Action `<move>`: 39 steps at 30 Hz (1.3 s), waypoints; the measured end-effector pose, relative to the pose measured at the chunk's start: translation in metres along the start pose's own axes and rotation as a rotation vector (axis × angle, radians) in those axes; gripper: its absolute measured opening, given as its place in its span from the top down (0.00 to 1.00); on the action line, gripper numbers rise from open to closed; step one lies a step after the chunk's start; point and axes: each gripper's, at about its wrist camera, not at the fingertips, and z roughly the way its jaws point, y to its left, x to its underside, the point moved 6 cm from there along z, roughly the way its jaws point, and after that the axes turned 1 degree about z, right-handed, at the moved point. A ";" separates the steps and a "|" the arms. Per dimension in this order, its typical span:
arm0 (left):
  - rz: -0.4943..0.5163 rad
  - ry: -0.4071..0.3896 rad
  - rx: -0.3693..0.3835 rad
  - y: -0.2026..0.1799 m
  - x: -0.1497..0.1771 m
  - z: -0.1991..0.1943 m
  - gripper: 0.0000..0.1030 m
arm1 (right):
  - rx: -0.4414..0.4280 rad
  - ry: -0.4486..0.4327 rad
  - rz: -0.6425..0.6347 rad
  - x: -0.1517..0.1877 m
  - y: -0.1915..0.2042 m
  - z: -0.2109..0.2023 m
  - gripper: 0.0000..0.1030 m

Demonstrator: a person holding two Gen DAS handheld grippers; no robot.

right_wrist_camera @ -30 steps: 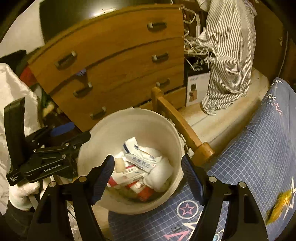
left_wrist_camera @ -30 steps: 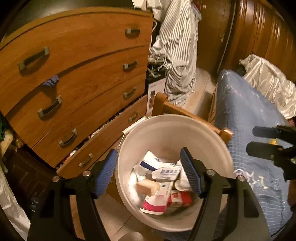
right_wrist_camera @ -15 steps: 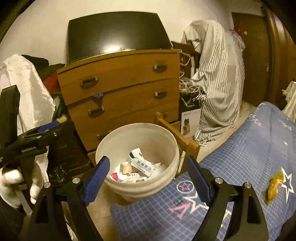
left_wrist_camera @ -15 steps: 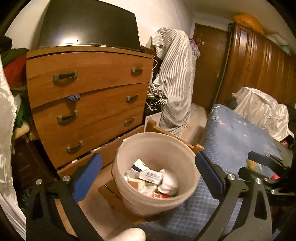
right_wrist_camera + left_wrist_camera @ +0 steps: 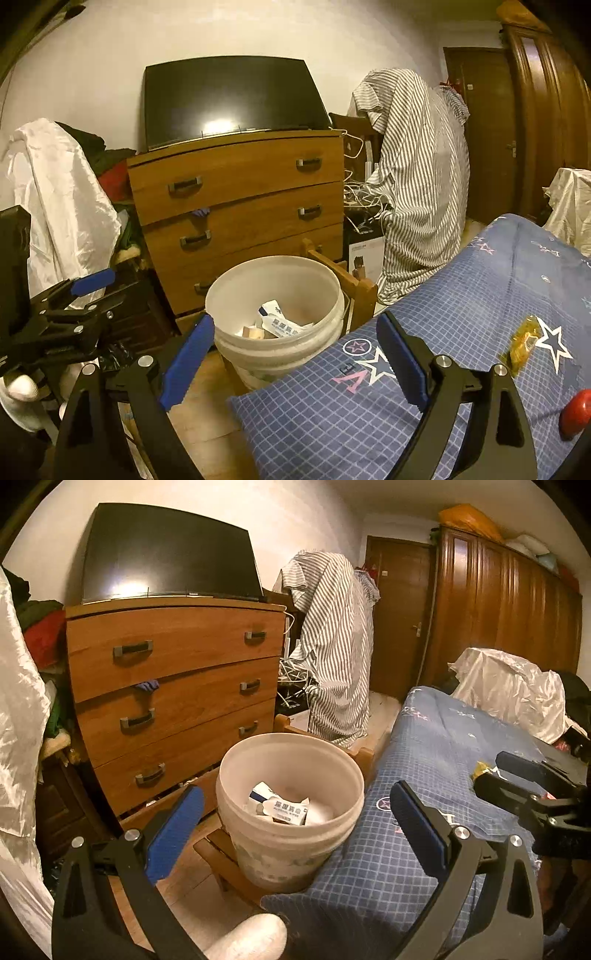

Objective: Collect trash

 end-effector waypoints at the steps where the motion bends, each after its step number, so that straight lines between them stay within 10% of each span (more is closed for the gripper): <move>1: 0.001 -0.002 0.002 -0.002 0.000 -0.003 0.06 | 0.003 -0.006 0.005 0.000 -0.001 -0.005 0.13; 39: 0.045 -0.012 -0.037 -0.019 -0.004 -0.006 0.06 | 0.005 -0.021 0.038 -0.008 -0.002 -0.006 0.11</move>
